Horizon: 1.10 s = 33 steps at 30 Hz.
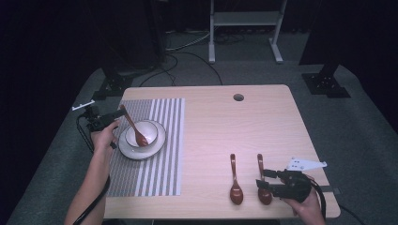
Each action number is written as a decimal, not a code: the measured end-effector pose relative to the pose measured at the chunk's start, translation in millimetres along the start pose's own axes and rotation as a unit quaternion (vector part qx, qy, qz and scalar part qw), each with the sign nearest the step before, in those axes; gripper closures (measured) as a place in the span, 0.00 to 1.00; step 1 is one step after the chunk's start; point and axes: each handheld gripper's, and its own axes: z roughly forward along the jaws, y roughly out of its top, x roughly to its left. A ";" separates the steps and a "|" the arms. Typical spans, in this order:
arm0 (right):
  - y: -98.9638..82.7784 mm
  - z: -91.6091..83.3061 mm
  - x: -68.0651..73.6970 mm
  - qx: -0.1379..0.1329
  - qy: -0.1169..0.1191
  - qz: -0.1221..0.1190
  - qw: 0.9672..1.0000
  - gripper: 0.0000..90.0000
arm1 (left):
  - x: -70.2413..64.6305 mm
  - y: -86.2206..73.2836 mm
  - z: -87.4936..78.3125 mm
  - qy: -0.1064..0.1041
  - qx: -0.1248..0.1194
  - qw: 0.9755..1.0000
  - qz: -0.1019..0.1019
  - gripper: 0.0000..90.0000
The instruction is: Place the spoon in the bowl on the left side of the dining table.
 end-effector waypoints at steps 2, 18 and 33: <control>0.2 -0.1 0.2 0.000 0.000 0.001 1.000 0.45 | 2.7 -0.9 -1.1 0.000 -0.003 1.000 -0.006 0.93; 0.0 1.5 1.0 0.003 -0.001 -0.002 1.000 0.45 | 15.9 -10.1 -3.8 0.028 0.017 0.999 0.001 0.81; 0.6 0.2 0.4 -0.001 -0.002 0.002 1.000 0.45 | 17.8 -17.9 -10.3 0.027 0.024 0.999 0.005 0.67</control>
